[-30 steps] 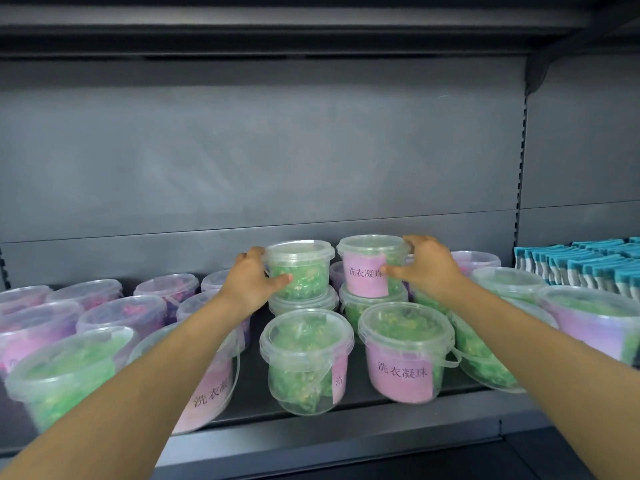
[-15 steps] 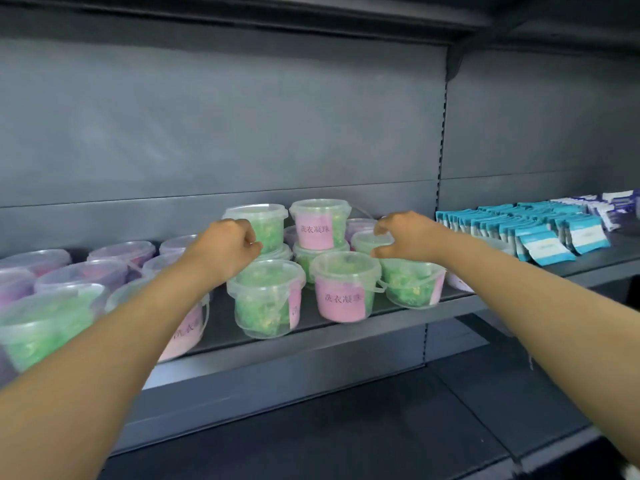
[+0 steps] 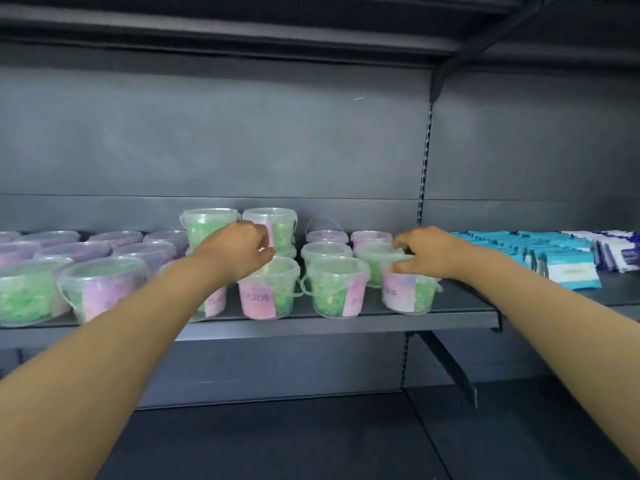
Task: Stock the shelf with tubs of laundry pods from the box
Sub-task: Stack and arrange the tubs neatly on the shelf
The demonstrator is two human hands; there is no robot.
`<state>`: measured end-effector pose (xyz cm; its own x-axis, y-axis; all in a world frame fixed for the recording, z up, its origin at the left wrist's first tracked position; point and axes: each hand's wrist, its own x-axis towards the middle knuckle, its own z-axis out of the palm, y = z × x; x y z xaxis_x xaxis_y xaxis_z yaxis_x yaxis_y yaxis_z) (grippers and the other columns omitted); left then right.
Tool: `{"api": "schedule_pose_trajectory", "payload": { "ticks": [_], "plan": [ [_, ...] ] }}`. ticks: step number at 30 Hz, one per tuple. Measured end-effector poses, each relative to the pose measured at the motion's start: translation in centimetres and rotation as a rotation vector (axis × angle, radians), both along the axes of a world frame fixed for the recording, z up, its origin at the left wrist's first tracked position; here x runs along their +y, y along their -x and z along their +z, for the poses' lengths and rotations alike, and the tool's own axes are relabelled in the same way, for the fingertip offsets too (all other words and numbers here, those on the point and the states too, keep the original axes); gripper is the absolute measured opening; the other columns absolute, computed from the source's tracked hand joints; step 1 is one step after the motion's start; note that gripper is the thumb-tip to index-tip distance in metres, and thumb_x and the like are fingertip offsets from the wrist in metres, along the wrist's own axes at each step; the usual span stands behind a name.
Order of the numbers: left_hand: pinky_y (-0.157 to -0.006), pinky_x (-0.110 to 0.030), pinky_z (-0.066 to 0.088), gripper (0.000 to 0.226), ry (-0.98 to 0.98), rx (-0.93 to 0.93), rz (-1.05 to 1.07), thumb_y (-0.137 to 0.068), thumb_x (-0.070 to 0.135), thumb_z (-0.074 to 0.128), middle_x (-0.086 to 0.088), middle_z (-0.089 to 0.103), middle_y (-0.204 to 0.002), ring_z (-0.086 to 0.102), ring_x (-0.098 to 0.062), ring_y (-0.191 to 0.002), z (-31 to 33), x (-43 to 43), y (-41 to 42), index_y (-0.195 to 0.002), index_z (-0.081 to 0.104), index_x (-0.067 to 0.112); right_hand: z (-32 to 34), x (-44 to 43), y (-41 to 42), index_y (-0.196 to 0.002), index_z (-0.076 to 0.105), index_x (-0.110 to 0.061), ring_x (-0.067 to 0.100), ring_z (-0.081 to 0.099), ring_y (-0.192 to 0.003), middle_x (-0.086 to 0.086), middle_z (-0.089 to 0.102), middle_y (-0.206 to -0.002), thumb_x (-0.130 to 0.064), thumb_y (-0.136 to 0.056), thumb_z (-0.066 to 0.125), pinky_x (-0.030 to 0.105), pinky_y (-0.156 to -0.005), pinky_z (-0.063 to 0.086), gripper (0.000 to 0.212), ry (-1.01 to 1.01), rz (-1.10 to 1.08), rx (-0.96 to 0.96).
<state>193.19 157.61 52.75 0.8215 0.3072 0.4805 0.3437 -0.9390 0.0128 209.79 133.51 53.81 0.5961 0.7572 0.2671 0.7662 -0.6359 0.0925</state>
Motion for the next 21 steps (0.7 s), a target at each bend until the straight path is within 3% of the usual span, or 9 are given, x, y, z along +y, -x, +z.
{"api": "schedule_pose_trajectory", "payload": {
  "ticks": [6,12,18,21],
  "plan": [
    [-0.09,-0.036,0.047,0.029,0.013,0.023,-0.005,-0.093,0.031,0.044,-0.009,0.06,-0.113,0.056,-0.027,-0.104,1.1,-4.8,-2.4,-0.107,0.06,0.011,0.9,-3.6,-2.1,-0.121,0.057,-0.009,0.024,0.055,-0.108,0.008,0.06,-0.119,-0.043,-0.088,0.056,0.035,-0.091,0.045,0.047,-0.05,-0.004,0.008],
    [-0.081,-0.035,0.047,0.029,-0.002,-0.013,0.011,-0.093,0.029,0.043,-0.01,0.064,-0.106,0.057,-0.029,-0.098,3.0,-6.4,-5.8,-0.097,0.061,0.007,1.5,-3.6,-4.0,-0.122,0.057,-0.011,0.024,0.053,-0.115,0.006,0.059,-0.126,-0.039,-0.089,0.057,0.035,-0.096,0.043,0.044,-0.123,0.011,0.02],
    [-0.08,-0.034,0.047,0.03,0.024,-0.006,0.025,-0.093,0.028,0.043,-0.012,0.064,-0.104,0.058,-0.03,-0.099,3.9,-4.9,-10.7,-0.1,0.061,0.005,2.0,-1.4,-7.7,-0.118,0.059,-0.012,0.024,0.055,-0.112,0.006,0.061,-0.122,-0.037,-0.088,0.057,0.038,-0.094,0.046,0.04,-0.171,0.02,0.045],
    [-0.077,-0.034,0.047,0.028,0.07,-0.024,0.039,-0.092,0.026,0.044,-0.014,0.065,-0.099,0.058,-0.031,-0.096,3.9,-2.9,-14.3,-0.091,0.06,0.003,2.1,0.9,-11.0,-0.116,0.059,-0.01,0.025,0.056,-0.109,0.008,0.061,-0.119,-0.04,-0.087,0.058,0.041,-0.093,0.047,0.042,-0.165,0.012,0.064]
  ]
}}
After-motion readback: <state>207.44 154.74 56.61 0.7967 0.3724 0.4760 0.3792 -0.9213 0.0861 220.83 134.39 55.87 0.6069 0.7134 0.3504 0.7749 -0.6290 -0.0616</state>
